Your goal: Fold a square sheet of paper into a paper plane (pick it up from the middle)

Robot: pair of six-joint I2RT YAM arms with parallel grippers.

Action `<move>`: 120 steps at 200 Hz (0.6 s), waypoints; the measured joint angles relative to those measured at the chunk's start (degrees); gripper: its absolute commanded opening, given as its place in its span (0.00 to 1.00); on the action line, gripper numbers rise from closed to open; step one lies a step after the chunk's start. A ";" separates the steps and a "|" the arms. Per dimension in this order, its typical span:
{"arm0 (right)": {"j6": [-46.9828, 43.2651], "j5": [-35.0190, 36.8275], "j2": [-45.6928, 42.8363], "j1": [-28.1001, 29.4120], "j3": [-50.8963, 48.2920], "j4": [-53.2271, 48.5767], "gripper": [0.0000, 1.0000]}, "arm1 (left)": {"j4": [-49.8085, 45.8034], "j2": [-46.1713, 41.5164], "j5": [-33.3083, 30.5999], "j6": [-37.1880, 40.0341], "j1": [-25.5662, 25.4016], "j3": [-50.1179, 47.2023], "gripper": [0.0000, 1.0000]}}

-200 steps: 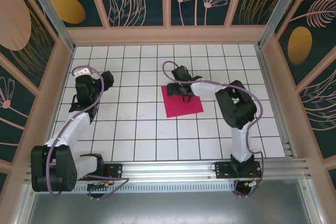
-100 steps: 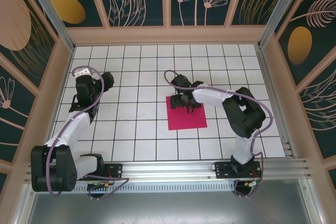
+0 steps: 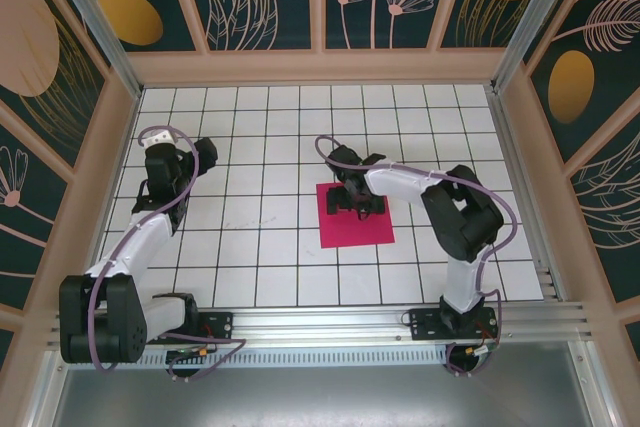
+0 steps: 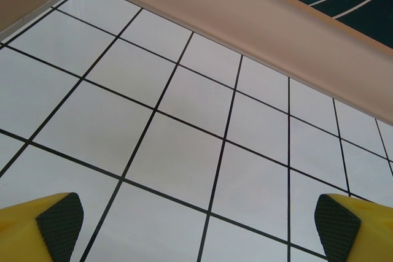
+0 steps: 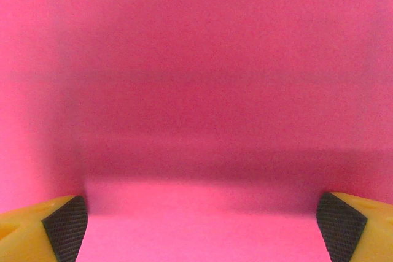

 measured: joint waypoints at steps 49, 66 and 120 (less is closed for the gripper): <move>0.07 0.55 0.04 0.04 -0.15 0.04 0.91 | -0.07 0.35 -0.70 0.02 0.00 0.37 0.99; 0.07 0.68 0.04 0.04 -0.31 0.22 0.90 | -0.17 0.42 -0.70 0.02 0.00 0.52 0.99; 0.87 1.27 0.02 0.04 -0.39 0.50 0.79 | -0.44 0.42 -0.72 0.02 0.00 0.59 0.99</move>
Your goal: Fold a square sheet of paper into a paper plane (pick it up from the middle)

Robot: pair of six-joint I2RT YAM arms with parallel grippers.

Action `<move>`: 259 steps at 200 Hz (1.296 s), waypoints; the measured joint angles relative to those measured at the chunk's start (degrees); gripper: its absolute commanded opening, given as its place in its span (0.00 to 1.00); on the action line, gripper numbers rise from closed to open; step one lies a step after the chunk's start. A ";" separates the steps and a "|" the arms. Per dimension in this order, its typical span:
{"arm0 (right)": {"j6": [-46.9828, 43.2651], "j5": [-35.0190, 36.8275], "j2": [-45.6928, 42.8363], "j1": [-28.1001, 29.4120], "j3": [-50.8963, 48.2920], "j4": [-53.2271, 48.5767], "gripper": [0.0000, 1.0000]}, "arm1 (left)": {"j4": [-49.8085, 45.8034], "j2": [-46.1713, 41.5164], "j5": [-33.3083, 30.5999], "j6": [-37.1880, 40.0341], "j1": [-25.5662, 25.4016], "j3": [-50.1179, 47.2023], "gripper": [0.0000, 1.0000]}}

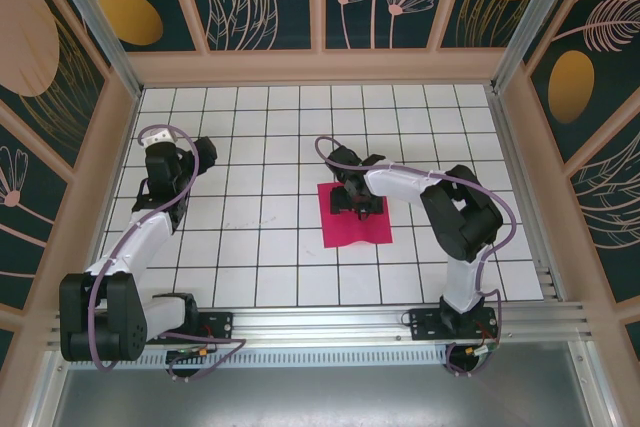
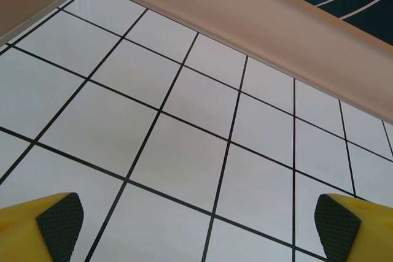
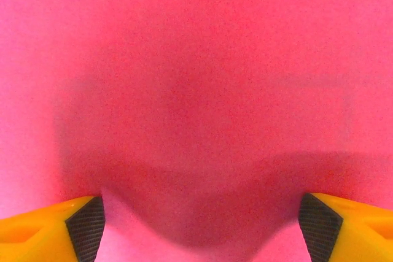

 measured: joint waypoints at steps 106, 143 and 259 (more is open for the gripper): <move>0.70 -17.94 -6.01 -3.13 -5.88 21.35 0.31 | -0.35 3.96 11.28 -3.61 0.00 0.44 0.94; 3.61 -32.68 -9.35 -7.98 -9.38 38.60 0.31 | 1.44 5.46 18.34 -8.13 -0.55 0.44 0.92; 1.62 -33.14 -0.59 -10.95 -9.46 42.29 0.47 | 8.52 15.50 21.18 -15.91 -12.98 1.20 0.88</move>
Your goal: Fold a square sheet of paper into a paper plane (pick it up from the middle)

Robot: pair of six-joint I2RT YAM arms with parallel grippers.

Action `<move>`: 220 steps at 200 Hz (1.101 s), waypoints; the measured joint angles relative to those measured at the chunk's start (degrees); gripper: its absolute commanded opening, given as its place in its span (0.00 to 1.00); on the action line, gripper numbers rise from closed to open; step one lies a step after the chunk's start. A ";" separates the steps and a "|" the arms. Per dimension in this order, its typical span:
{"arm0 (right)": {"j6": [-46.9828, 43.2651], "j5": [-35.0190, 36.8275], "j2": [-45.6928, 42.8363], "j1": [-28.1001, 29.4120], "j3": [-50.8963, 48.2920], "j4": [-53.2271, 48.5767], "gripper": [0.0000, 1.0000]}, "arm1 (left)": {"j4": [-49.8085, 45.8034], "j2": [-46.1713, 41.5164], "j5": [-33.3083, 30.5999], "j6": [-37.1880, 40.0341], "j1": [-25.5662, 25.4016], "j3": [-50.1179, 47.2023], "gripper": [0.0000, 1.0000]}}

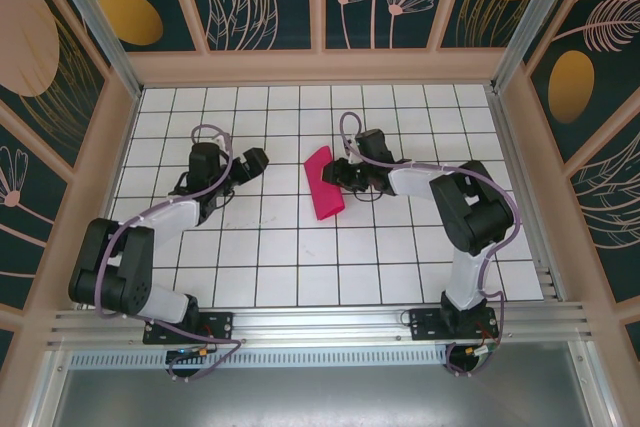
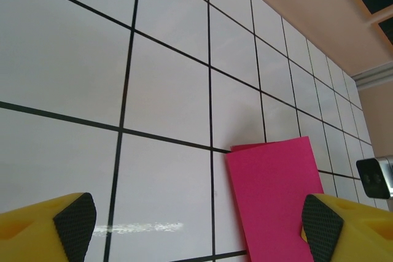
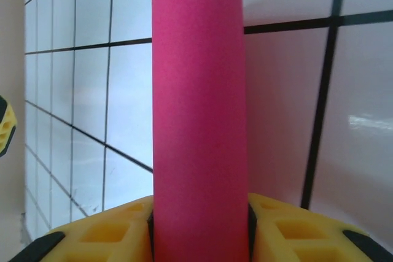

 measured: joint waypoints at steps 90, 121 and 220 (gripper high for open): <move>-5.20 13.60 0.00 0.50 2.36 -10.10 0.77 | 1.68 3.28 -0.52 -1.55 -3.80 2.75 0.87; -6.56 16.55 0.00 0.48 3.54 -12.83 0.78 | 1.90 4.37 -0.52 -2.16 -4.66 2.80 0.86; -10.12 17.79 0.42 -0.66 4.72 -16.48 0.69 | 3.08 9.25 2.91 -7.10 -8.11 5.51 0.73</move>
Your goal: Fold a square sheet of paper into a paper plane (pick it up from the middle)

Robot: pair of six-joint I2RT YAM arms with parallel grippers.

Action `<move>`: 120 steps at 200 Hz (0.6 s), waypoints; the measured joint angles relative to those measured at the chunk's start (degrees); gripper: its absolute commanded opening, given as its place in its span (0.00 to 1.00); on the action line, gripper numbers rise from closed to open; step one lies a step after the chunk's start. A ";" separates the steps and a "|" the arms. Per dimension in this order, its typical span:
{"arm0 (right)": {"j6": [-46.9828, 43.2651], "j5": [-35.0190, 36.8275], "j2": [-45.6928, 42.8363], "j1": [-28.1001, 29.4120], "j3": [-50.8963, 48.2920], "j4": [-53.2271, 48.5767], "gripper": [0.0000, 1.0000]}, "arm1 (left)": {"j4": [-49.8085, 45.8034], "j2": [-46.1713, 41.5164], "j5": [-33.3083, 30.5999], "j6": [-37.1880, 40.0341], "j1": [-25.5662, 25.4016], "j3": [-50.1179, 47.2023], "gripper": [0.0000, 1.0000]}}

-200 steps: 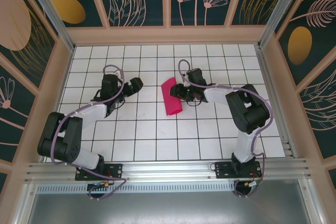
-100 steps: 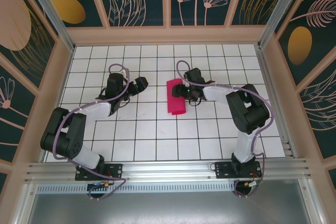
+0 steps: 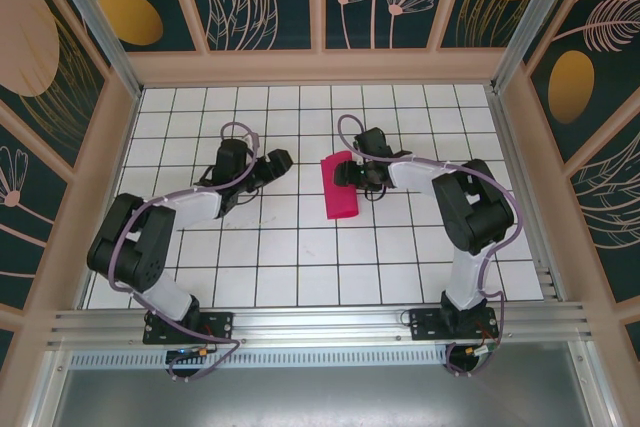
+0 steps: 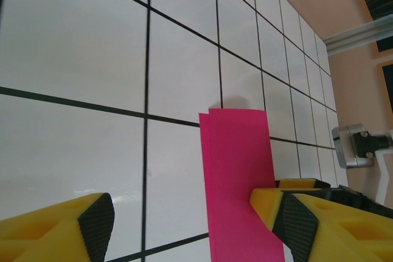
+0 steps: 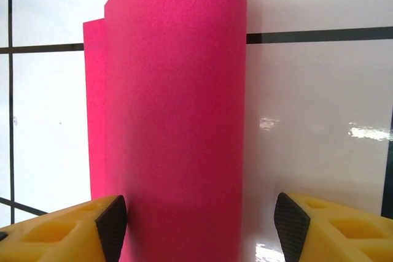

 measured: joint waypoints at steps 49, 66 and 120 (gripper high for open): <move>-2.12 -0.04 0.96 -0.04 1.18 -1.53 0.69 | 1.18 4.70 2.14 -1.31 -3.48 4.09 0.64; -2.34 0.35 1.38 0.04 1.70 -2.12 0.70 | 1.86 7.19 3.15 -2.01 -4.11 5.53 0.59; -3.19 3.67 2.43 1.33 2.91 -3.48 0.71 | 2.51 12.17 4.37 -3.69 -4.50 8.76 0.41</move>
